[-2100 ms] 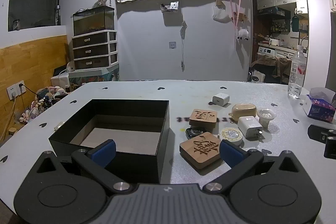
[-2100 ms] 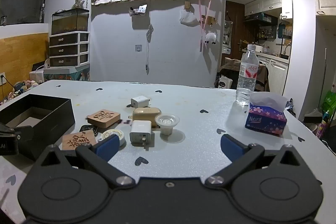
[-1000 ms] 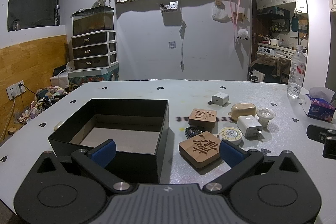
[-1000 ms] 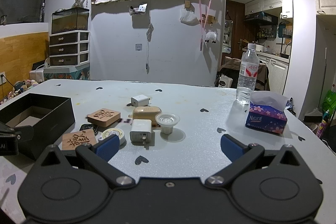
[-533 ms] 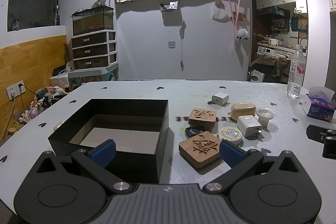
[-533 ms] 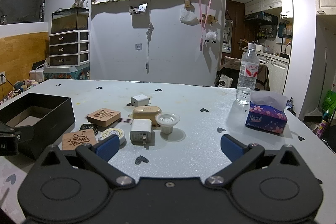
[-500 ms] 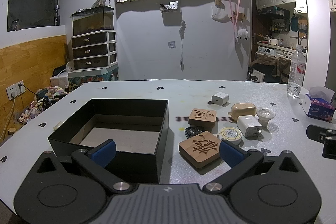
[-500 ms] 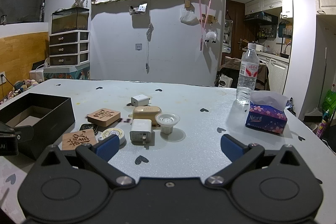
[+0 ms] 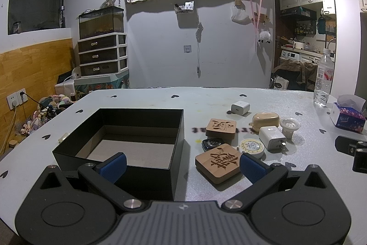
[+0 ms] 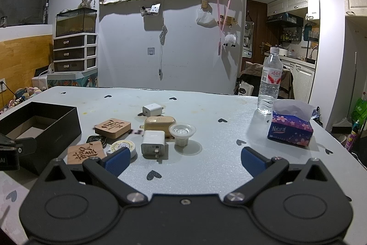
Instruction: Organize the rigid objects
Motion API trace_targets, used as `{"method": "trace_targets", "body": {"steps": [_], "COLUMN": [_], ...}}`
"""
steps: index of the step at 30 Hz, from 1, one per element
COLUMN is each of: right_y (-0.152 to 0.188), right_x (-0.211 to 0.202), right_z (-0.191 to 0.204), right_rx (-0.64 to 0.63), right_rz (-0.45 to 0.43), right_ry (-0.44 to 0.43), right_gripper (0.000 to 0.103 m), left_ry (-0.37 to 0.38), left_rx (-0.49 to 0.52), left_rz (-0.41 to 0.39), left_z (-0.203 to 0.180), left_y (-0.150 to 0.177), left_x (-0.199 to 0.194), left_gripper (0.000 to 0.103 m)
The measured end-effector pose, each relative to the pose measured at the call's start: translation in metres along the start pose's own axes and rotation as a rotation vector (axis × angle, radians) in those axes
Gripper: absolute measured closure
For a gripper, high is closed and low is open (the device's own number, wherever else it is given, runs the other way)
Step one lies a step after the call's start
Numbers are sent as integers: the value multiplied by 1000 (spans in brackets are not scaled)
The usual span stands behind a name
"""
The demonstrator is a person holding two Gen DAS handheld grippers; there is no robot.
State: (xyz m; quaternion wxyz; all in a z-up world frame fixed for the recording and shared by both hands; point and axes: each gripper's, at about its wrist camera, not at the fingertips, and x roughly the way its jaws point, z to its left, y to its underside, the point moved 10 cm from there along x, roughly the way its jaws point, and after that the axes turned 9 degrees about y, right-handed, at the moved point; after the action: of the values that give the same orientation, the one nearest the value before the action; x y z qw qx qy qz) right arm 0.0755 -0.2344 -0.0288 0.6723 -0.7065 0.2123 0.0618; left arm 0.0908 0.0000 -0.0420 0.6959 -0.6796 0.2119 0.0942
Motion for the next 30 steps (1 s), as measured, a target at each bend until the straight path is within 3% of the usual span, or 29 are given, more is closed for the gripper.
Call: {"method": "trace_targets", "body": {"steps": [30], "right_y": [-2], "right_x": [0], "right_z": [0], "right_rx": [0], "right_rz": [-4], "right_ry": [-2], "right_gripper": [0], "left_ry": [-4], "left_rx": [10], "left_rz": [-10], "left_z": [2], "left_y": [-3], "left_x": [0], "left_gripper": [0]}}
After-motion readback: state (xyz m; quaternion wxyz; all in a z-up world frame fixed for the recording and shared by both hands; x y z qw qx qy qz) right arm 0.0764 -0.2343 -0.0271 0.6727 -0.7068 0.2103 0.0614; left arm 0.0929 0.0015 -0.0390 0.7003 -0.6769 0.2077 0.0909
